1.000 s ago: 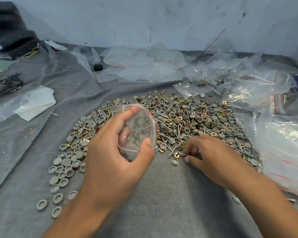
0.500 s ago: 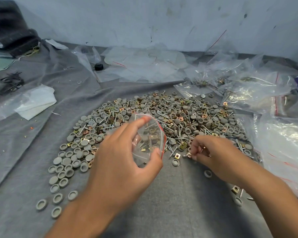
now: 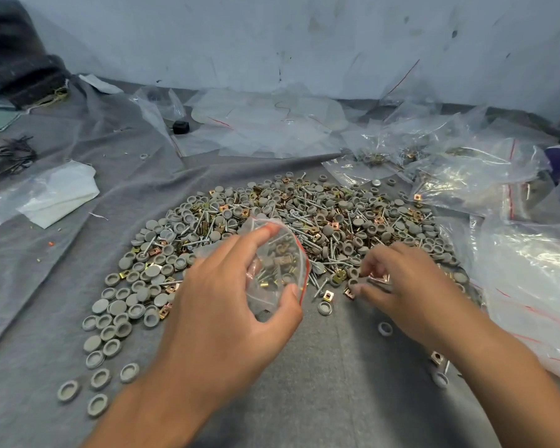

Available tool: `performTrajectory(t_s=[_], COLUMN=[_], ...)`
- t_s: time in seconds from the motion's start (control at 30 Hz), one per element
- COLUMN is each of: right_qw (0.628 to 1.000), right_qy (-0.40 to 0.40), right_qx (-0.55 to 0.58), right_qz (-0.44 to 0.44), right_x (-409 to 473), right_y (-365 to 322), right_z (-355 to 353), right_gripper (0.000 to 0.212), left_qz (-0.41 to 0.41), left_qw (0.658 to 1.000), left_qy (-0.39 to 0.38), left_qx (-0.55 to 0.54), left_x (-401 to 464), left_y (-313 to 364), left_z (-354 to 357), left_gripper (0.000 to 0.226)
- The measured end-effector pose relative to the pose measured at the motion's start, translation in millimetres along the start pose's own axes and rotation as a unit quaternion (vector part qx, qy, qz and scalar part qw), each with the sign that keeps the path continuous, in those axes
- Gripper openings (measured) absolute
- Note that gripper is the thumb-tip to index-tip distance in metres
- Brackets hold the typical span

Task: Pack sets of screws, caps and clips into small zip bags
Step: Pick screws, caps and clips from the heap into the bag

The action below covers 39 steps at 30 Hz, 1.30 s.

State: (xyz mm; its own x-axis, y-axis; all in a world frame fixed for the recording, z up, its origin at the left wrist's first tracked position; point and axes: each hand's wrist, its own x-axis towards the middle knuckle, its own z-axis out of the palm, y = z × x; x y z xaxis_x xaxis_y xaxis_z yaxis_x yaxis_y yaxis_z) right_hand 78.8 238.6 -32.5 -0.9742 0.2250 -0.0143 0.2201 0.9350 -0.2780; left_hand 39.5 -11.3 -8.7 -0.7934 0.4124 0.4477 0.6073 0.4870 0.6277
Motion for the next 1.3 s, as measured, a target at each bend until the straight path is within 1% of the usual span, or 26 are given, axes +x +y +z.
performTrajectory(t_s=[0.1,0.23,0.33,0.37,0.47,0.53,0.6,0.7,0.8,0.87,0.97,1.07,1.13,1.17,1.23,1.27,1.3], right_qw=[1.0,1.0,1.0,0.999,0.999,1.0,1.0,0.998,0.997,0.997,0.997,0.997,0.996,0.995,0.992,0.991,0.992], right_qy=[-0.015,-0.012,-0.019,-0.019,-0.015,-0.013,-0.012,-0.012,0.005,0.016,0.037,0.037,0.046,0.059,0.089,0.091,0.075], right_qx=[-0.004,-0.012,-0.024,-0.026,-0.03,-0.022,-0.009,0.039,0.071,0.077,0.067,0.062,0.071,0.077,0.091,0.095,0.096], right_qz=[-0.01,0.011,0.003,0.0,0.008,0.017,0.022,0.041,0.04,0.028,0.008,0.001,0.0,-0.003,-0.011,-0.017,-0.021], right_x=[-1,-1,-3,-3,-2,-1,-2,-3,-1,3,11,14,14,14,13,13,13], right_y=[-13,-17,-18,-19,-23,-26,-26,-21,-15,-13,-16,-19,-19,-18,-15,-13,-13], right_z=[4,5,6,6,8,10,11,11,10,11,14,19,19,17,14,12,11], right_gripper=[0.021,0.007,0.007,0.009,0.025,0.022,0.015,0.015,0.01,0.012,0.014,0.014,0.004,0.003,0.009,0.009,0.009], left_qz=[-0.002,-0.002,0.001,0.001,0.002,0.0,0.0,0.001,0.0,0.001,0.001,0.003,0.004,0.004,0.004,0.004,0.003], left_qw=[1.0,1.0,1.0,1.0,1.0,1.0,1.0,1.0,1.0,0.999,0.999,0.999,0.999,0.999,0.999,0.999,0.999], left_qy=[-0.003,-0.009,-0.011,-0.01,-0.007,-0.006,-0.007,-0.008,-0.007,-0.009,-0.012,-0.011,-0.012,-0.014,-0.017,-0.017,-0.016], left_qx=[0.006,0.017,0.02,0.019,0.019,0.021,0.023,0.025,0.027,0.031,0.036,0.036,0.039,0.04,0.041,0.041,0.041], left_x=[-1,-1,-1,-1,-2,-1,-1,0,0,0,0,0,0,0,1,1,1], left_y=[0,-1,-1,0,0,0,0,1,0,0,1,2,3,4,5,5,5], left_z=[0,0,0,0,1,1,1,1,1,1,1,0,-1,-1,-1,-2,-2], left_gripper=[0.059,0.06,0.06,0.06,0.06,0.06,0.06,0.059,0.059,0.059,0.06,0.06,0.061,0.061,0.06,0.061,0.061])
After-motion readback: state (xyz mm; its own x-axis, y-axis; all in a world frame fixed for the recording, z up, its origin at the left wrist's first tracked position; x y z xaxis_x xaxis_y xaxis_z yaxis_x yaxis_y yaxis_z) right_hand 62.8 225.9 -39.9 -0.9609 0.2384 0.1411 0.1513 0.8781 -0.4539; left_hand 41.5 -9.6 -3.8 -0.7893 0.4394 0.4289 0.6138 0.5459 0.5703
